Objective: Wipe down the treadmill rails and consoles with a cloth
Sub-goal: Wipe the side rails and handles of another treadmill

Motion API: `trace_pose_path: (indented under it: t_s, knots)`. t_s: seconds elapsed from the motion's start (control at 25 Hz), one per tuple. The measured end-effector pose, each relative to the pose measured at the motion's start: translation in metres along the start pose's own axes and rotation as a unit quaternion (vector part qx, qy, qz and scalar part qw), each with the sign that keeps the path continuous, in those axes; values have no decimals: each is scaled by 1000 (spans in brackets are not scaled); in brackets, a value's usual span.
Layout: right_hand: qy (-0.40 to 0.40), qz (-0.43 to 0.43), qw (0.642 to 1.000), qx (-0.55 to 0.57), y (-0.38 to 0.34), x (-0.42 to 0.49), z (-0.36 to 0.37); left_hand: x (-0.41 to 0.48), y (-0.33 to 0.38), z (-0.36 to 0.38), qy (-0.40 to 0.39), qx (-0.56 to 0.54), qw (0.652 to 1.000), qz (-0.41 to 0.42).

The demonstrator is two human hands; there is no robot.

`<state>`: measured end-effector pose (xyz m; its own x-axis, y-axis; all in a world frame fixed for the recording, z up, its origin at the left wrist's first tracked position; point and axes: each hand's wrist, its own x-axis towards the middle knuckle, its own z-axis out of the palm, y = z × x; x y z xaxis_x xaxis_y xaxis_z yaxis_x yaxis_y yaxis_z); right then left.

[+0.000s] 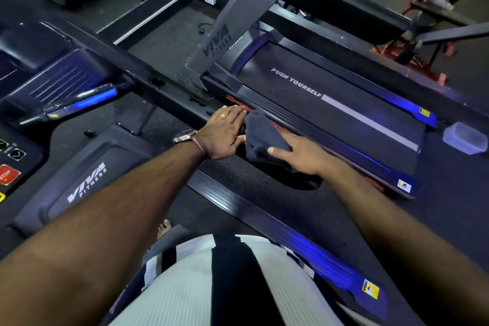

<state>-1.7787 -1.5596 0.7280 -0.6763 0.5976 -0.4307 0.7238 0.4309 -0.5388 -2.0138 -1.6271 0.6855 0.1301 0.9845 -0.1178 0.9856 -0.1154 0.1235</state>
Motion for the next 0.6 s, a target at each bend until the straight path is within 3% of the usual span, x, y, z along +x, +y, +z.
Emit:
trace_pose_path:
  t_s: [0.08, 0.2, 0.28, 0.44, 0.6]
  knots:
    - [77, -27, 979, -184, -9, 4, 20, 0, -2, -2, -1, -10, 1000, 19]
    - [155, 46, 946, -282, -37, 19, 42, -4, -7, -11, -2, -43, 998, 56]
    - [228, 49, 909, -346, -42, 7, 59, -6, -15, -21, -7, -47, 995, 86]
    - [248, -25, 879, -407, -21, -33, 97, -1, -44, -35, -27, -24, 993, 108]
    - [299, 121, 877, -355, -63, 10, 106, 1, -52, -32, -32, -33, 992, 119]
